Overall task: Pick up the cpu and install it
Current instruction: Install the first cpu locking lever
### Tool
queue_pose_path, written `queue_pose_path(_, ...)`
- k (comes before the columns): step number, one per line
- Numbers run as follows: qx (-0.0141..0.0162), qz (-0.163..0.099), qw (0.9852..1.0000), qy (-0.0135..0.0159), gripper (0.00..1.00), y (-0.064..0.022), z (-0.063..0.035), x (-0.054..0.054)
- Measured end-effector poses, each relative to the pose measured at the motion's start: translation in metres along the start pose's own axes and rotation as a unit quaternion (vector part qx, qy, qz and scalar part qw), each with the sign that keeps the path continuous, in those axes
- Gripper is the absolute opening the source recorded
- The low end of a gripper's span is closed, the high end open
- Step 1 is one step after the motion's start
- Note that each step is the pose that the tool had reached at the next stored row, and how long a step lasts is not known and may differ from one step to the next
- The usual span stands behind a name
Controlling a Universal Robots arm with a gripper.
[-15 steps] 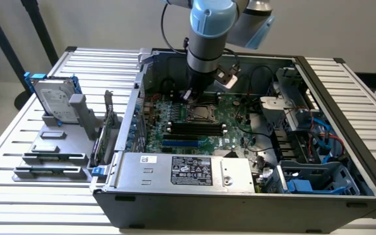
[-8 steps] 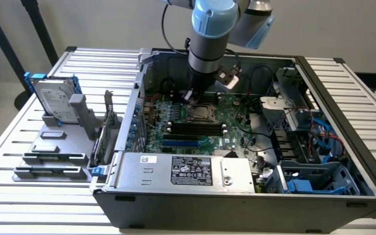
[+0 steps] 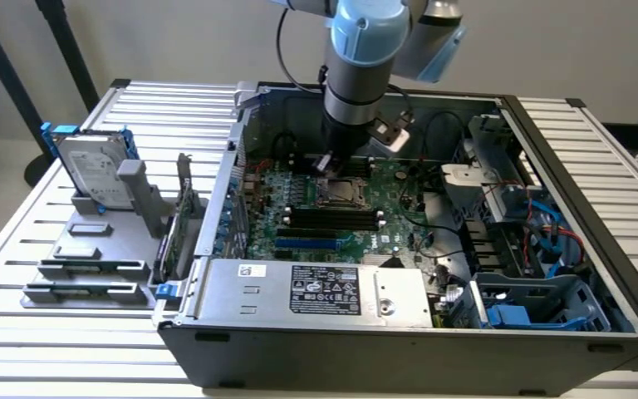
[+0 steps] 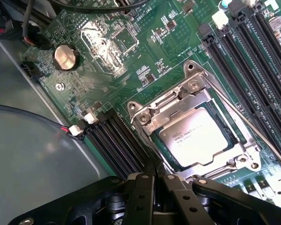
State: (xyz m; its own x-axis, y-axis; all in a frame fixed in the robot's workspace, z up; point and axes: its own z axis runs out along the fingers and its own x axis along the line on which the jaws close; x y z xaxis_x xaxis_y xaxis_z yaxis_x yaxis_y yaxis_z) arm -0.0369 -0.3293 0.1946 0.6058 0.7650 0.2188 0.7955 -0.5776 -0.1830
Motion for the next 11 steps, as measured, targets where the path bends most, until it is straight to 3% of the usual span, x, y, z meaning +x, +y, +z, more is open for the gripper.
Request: queue_pose_path(11,-0.0008,0.0,1.0,-0.0012,0.14,0.0105,0.0009,0.0076)
